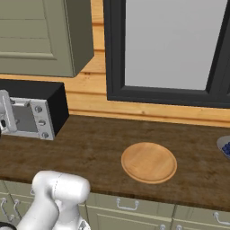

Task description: Pick up the kebab skewer and baguette bread, and place them inside the toaster oven. Close the toaster oven door and start by setting the timer.

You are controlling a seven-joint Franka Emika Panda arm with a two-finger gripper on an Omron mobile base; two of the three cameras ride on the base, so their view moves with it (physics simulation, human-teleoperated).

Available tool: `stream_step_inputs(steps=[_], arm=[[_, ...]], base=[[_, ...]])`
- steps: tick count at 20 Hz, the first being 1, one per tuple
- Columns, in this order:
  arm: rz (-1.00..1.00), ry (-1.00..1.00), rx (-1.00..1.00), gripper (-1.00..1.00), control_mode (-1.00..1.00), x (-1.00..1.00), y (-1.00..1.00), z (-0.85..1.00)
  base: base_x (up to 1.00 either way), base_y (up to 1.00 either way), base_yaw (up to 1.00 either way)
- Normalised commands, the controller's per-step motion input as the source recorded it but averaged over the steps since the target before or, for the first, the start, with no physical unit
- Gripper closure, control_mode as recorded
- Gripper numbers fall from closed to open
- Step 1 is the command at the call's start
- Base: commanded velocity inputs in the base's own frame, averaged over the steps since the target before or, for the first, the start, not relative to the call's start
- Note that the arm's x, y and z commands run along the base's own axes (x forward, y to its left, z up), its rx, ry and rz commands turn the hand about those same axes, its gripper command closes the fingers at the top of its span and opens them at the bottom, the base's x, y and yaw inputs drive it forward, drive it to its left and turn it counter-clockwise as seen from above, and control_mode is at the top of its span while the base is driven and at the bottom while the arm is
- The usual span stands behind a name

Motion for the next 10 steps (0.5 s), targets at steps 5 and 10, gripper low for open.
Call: stream_step_inputs(steps=[5,10], arm=[[0.02,0.33,-0.21,-1.0,-1.0,-0.05,-0.27,-0.17],[0.24,0.24,-0.13,-1.0,-1.0,0.08,-0.5,-0.56]], base=[[0.0,0.0,0.0],[0.0,0.0,0.0]])
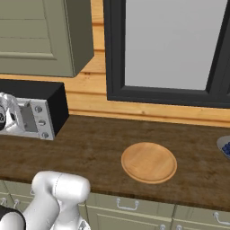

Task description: Pick up the kebab skewer and baguette bread, and place them inside the toaster oven. Close the toaster oven door and start by setting the timer.

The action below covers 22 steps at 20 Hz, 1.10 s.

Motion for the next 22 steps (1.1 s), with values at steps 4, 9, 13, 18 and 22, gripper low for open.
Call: stream_step_inputs(steps=[4,9,13,18,22], arm=[[0.51,0.1,-0.13,-1.0,-1.0,0.06,-0.4,-0.68],[0.59,-0.08,-0.2,-1.0,-1.0,-0.15,-0.2,-0.48],[0.34,-0.3,-0.26,-1.0,-1.0,-0.04,0.0,-0.45],[0.14,-0.28,-0.1,-1.0,-1.0,0.03,0.0,-0.43],[0.1,-0.01,0.03,-1.0,-1.0,0.31,0.0,-0.17]], base=[[0.0,0.0,0.0],[0.0,0.0,0.0],[0.0,0.0,0.0],[0.0,0.0,0.0],[0.0,0.0,0.0]])
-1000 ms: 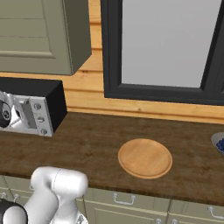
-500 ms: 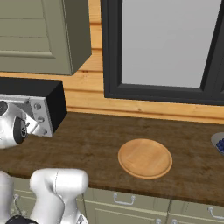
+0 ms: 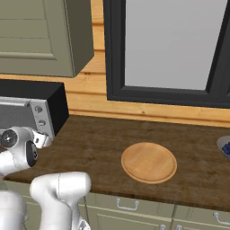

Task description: Pick up the kebab skewer and baguette bread, and place them inside the toaster oven. Close the toaster oven door and start by setting the timer.

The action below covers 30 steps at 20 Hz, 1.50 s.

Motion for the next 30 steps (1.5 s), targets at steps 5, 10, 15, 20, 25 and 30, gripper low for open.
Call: stream_step_inputs(steps=[5,10,15,20,25,30], arm=[[0.02,0.06,0.0,-1.0,-1.0,0.38,0.06,-0.02],[0.01,0.0,-0.03,-1.0,-1.0,0.51,0.01,-0.16],[0.04,0.0,-0.05,-1.0,-1.0,0.24,0.14,-0.16],[0.04,0.0,-0.01,-1.0,-1.0,0.02,0.3,0.0],[0.02,0.02,0.0,-1.0,-1.0,0.18,0.19,-0.01],[0.02,0.04,0.0,-1.0,-1.0,0.12,0.17,-0.05]], base=[[0.0,0.0,0.0],[0.0,0.0,0.0],[0.0,0.0,0.0],[0.0,0.0,0.0],[0.0,0.0,0.0],[0.0,0.0,0.0]])
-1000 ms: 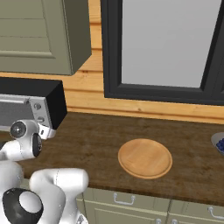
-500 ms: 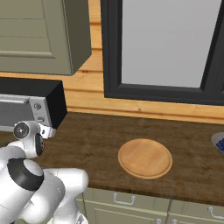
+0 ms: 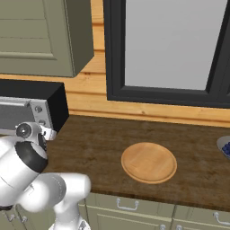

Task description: Pick up the kebab skewer and baguette bread, and place them inside the toaster oven. Close the toaster oven door and start by setting the timer.

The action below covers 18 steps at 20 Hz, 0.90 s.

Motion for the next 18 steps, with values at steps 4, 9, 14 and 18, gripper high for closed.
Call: stream_step_inputs(steps=[4,9,14,18], arm=[[0.02,0.05,0.0,-1.0,-1.0,0.05,0.19,-0.18],[0.0,0.01,0.0,-1.0,-1.0,0.0,0.04,-0.25],[0.0,0.0,0.0,-1.0,-1.0,0.0,0.0,-0.24],[0.0,0.0,0.0,-1.0,-1.0,0.01,0.0,-0.2]], base=[[0.0,0.0,0.0],[0.0,0.0,0.0],[0.0,0.0,0.0],[0.0,0.0,0.0]])
